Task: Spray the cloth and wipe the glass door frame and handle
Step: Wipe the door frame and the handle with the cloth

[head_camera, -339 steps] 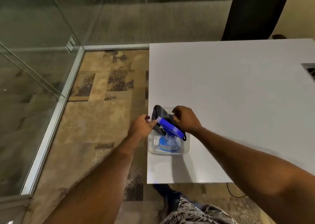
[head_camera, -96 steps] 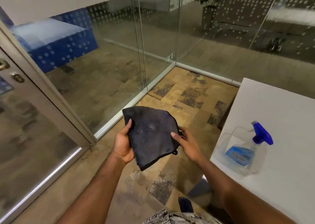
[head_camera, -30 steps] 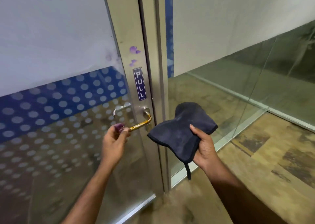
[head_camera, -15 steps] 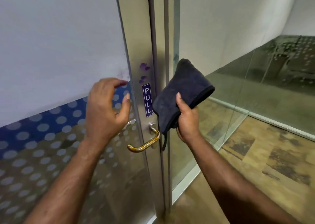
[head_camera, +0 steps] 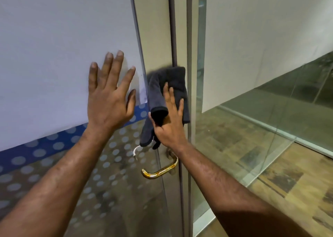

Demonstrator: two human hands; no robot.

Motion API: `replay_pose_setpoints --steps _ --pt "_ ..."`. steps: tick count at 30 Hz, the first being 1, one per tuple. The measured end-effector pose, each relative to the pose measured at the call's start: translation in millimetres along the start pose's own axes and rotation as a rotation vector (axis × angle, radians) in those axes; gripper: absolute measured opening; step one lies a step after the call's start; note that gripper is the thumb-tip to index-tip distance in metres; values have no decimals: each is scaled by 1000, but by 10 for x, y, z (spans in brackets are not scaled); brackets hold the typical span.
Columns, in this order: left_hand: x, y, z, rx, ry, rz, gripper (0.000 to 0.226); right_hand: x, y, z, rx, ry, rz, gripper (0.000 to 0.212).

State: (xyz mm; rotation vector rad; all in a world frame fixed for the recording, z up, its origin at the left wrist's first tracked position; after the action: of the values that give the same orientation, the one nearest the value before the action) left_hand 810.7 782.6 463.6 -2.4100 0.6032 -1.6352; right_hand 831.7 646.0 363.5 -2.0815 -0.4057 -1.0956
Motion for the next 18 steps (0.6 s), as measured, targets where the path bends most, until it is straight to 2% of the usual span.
replay_pose_setpoints --steps 2,4,8,11,15,18 --pt "-51 38 101 94 -35 8 60 -141 179 23 -121 -95 -45 100" --pt "-88 62 155 145 -51 11 62 -250 308 13 -176 -114 -35 97" --pt "-108 61 186 178 -42 18 62 -124 264 -16 -80 28 63 97" --pt "-115 80 192 177 -24 20 61 63 121 6 -109 95 51 99" --pt "-111 89 219 175 -13 18 62 -8 148 150 -338 -6 -91 99" --pt "-108 70 220 174 -17 9 64 -258 343 178 -400 -74 -130 92"
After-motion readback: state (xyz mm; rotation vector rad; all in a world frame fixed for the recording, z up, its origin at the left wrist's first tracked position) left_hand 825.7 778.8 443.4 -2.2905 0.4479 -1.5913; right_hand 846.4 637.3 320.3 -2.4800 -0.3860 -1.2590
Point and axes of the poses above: each hand's wrist, its own x-axis towards the middle knuckle, its own z-axis out of the palm, y = z × x, the point moved 9 cm from there along x, towards the middle knuckle, and after that the axes turned 5 degrees about x, right-handed, at the moved point
